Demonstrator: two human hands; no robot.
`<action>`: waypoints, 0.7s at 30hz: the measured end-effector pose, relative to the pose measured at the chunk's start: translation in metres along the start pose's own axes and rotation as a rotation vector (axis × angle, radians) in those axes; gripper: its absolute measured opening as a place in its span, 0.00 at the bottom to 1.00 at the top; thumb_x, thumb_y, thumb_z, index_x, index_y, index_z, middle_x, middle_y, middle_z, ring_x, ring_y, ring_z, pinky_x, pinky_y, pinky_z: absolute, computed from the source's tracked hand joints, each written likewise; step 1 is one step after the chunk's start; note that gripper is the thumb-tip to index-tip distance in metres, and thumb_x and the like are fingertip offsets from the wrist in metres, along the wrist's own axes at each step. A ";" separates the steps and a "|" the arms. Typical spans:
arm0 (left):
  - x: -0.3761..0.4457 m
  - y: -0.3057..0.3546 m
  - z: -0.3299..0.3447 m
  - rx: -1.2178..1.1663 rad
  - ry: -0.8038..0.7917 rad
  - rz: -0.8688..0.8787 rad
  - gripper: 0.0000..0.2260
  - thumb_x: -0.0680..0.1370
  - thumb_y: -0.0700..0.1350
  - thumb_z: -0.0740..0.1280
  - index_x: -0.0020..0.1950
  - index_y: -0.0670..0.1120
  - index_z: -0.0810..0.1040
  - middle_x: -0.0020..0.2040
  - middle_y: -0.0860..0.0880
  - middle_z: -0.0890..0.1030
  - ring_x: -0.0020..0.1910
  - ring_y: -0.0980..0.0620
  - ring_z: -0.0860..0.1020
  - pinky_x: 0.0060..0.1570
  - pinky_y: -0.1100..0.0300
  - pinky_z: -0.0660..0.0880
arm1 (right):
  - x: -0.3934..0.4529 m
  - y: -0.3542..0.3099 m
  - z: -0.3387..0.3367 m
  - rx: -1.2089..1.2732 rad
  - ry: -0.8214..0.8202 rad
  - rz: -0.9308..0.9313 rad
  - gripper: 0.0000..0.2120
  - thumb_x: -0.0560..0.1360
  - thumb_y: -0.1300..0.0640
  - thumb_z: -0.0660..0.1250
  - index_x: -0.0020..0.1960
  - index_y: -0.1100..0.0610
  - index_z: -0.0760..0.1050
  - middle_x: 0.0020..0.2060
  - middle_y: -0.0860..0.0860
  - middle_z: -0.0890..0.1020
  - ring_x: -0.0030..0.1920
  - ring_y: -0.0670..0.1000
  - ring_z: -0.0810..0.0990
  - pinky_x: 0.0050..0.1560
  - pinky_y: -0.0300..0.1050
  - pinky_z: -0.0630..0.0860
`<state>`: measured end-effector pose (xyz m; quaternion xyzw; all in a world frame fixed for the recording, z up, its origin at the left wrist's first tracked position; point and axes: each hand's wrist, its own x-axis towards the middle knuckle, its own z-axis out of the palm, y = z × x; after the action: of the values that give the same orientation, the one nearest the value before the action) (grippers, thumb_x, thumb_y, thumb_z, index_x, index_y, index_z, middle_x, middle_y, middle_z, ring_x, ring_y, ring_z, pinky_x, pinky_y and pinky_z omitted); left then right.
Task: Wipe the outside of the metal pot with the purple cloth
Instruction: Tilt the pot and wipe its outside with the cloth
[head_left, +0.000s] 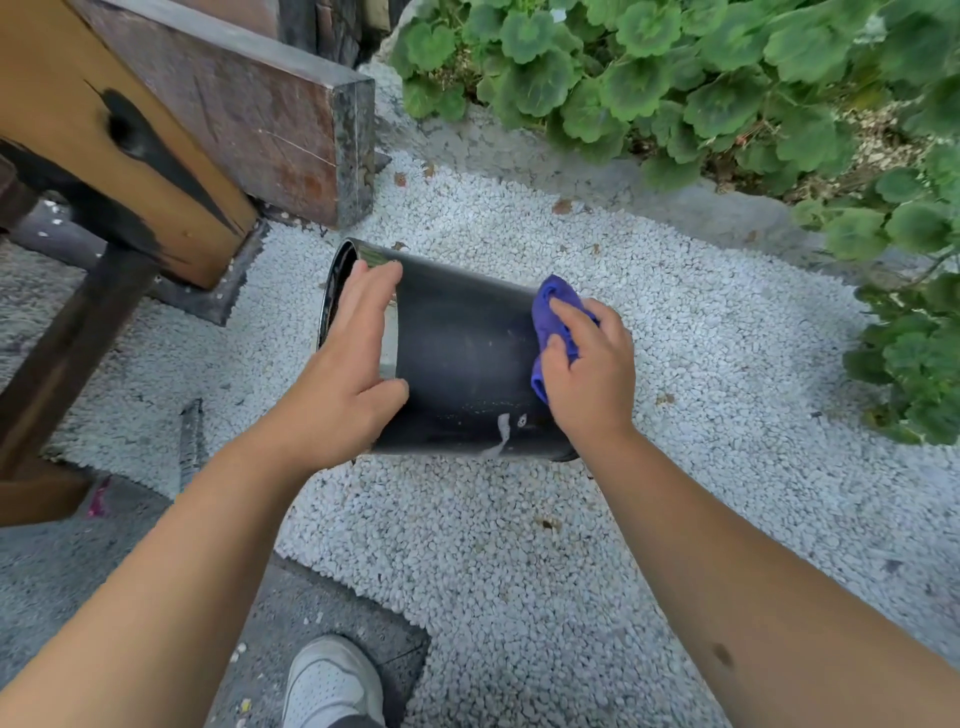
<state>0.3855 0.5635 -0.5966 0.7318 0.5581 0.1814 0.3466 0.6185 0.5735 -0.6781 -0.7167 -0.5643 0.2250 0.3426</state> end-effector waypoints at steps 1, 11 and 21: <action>-0.002 -0.003 -0.001 0.015 0.001 0.050 0.38 0.76 0.40 0.61 0.81 0.53 0.45 0.81 0.56 0.40 0.78 0.60 0.36 0.77 0.48 0.45 | 0.001 0.001 0.000 0.004 -0.001 0.003 0.17 0.76 0.58 0.64 0.65 0.52 0.77 0.65 0.55 0.74 0.65 0.56 0.70 0.65 0.55 0.70; -0.006 -0.007 0.005 -0.063 0.156 0.016 0.33 0.79 0.35 0.67 0.79 0.53 0.59 0.81 0.56 0.52 0.80 0.59 0.44 0.76 0.38 0.57 | 0.010 -0.003 -0.003 0.095 -0.044 0.013 0.17 0.75 0.60 0.65 0.62 0.50 0.79 0.63 0.49 0.74 0.63 0.50 0.72 0.63 0.42 0.68; 0.009 0.024 0.007 -0.345 0.009 -0.033 0.41 0.66 0.37 0.57 0.78 0.53 0.50 0.82 0.53 0.46 0.80 0.58 0.40 0.76 0.66 0.41 | -0.001 -0.084 -0.002 0.305 0.046 -0.100 0.18 0.71 0.58 0.65 0.59 0.50 0.80 0.58 0.45 0.74 0.57 0.45 0.73 0.60 0.35 0.69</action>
<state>0.4094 0.5666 -0.5855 0.6512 0.5323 0.2720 0.4675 0.5649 0.5831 -0.6143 -0.6324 -0.5506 0.2742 0.4710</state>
